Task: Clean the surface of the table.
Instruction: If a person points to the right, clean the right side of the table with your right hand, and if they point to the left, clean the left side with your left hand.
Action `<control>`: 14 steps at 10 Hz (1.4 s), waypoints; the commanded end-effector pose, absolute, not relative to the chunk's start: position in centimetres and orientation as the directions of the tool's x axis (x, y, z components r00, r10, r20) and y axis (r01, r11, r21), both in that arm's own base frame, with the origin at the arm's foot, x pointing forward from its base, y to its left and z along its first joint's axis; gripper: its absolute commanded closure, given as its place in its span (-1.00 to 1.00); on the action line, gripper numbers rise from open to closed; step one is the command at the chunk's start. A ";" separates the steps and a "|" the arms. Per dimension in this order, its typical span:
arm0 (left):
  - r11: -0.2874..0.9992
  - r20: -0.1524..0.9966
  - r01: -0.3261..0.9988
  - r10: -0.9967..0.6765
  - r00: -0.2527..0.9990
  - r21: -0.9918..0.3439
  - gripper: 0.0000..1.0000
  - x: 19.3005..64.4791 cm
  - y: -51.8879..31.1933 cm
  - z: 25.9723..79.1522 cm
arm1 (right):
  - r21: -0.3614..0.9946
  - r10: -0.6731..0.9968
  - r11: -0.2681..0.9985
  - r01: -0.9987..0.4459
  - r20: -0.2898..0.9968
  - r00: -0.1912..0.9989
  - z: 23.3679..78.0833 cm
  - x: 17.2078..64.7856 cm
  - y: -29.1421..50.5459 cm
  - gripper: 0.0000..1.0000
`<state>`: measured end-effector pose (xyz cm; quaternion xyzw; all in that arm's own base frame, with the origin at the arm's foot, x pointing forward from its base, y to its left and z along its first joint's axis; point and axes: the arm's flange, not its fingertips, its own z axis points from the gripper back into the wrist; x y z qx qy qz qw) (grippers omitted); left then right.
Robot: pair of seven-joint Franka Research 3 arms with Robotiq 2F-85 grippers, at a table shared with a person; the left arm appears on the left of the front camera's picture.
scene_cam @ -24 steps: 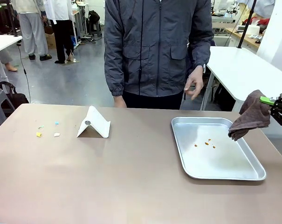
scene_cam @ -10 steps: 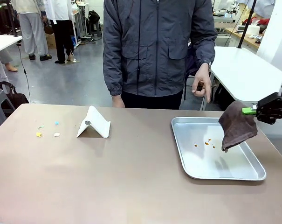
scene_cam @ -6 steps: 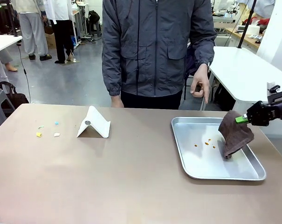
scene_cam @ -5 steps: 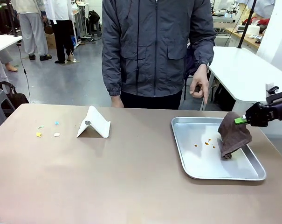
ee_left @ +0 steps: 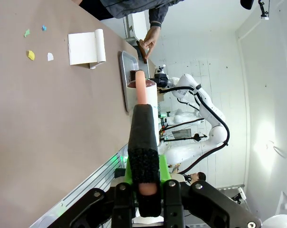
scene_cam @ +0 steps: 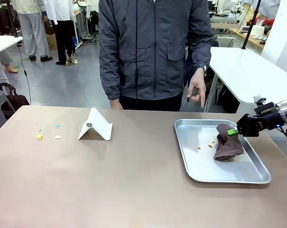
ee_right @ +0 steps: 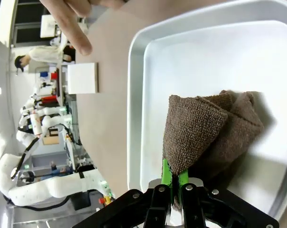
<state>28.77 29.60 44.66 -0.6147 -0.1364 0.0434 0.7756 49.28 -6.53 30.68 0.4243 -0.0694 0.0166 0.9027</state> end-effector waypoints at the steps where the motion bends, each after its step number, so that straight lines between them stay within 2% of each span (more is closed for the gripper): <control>1: 0.244 0.164 0.105 0.237 0.958 -0.964 1.00 28.5 29.2 44.9 | 0.726 -0.001 0.682 -0.089 0.122 0.993 29.8 50.9 -5.1 0.89; 5: 0.244 0.164 0.105 0.237 0.958 -0.964 1.00 28.5 29.2 44.9 | 0.690 0.070 0.716 -0.102 0.074 0.995 27.9 52.2 -1.4 0.89; 14: 0.244 0.164 0.105 0.237 0.958 -0.964 1.00 28.5 29.2 44.9 | 0.757 0.167 0.608 -0.240 0.173 0.971 27.4 52.5 7.9 0.89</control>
